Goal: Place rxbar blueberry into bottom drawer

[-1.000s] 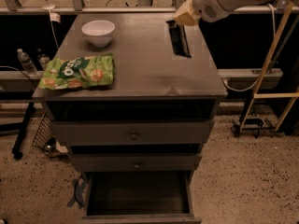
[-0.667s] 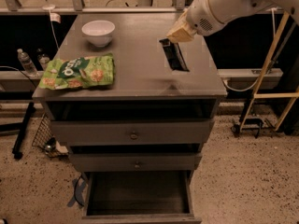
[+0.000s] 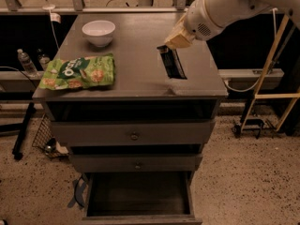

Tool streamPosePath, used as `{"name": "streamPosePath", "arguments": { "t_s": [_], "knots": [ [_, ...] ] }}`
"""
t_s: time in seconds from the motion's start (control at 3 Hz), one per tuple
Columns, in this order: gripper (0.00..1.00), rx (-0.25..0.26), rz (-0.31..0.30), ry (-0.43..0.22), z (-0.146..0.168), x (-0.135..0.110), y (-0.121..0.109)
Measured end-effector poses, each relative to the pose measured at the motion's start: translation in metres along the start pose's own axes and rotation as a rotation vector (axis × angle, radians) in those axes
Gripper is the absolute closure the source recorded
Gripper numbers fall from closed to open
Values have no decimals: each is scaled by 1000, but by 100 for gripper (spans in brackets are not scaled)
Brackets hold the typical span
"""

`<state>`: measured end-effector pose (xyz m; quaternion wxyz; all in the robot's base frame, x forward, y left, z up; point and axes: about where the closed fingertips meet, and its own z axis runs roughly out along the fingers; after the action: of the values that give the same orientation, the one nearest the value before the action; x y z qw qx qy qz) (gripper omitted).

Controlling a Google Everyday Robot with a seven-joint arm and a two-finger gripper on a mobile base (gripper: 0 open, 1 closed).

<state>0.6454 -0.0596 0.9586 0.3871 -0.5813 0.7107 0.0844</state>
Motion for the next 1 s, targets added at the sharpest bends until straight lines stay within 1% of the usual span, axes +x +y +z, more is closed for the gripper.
{"name": "streamPosePath", "arguments": {
  "t_s": [0.33,0.67,1.0],
  "knots": [
    [100,-80,-41,15,3,-5,39],
    [100,-156,-104,37,9,-16,76],
    [100,-221,-175,111,21,-21,115]
  ]
}}
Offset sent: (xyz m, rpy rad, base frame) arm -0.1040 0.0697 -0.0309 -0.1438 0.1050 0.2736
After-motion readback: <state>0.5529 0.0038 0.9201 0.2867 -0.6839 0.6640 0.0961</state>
